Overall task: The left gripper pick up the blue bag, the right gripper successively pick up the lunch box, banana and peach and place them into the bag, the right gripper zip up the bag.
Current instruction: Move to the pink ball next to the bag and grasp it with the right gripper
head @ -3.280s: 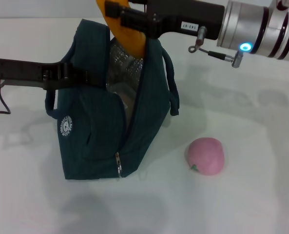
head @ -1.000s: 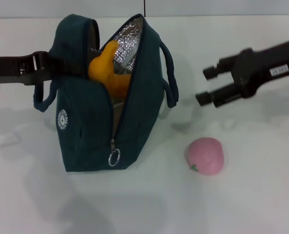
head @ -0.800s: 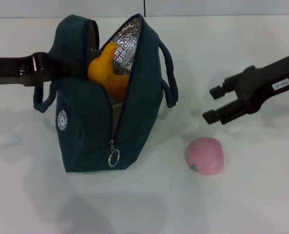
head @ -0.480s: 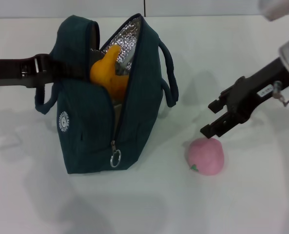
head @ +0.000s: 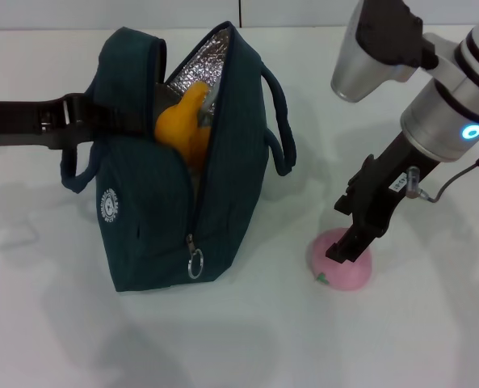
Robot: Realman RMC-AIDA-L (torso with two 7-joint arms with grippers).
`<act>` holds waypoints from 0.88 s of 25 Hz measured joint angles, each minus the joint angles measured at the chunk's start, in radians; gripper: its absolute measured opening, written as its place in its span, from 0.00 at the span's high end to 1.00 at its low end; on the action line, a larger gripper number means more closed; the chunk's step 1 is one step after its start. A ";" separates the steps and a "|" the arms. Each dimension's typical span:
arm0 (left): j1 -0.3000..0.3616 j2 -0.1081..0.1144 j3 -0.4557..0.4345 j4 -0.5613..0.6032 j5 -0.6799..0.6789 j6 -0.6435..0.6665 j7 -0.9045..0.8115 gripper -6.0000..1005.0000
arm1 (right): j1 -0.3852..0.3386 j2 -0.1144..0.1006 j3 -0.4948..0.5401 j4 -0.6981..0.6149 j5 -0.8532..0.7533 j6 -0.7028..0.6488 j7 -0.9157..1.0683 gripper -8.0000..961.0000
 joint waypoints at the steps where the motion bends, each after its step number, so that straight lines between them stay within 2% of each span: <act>1: 0.001 0.000 0.000 0.000 0.000 0.001 0.000 0.96 | 0.000 0.000 -0.006 0.002 0.000 0.006 0.000 0.17; 12: -0.003 -0.001 0.000 0.000 0.004 0.003 -0.002 0.96 | -0.002 0.004 -0.147 0.052 0.001 0.125 0.006 0.17; 22: -0.005 -0.003 0.000 0.000 0.004 0.003 -0.002 0.96 | 0.017 0.004 -0.161 0.083 0.000 0.139 0.013 0.19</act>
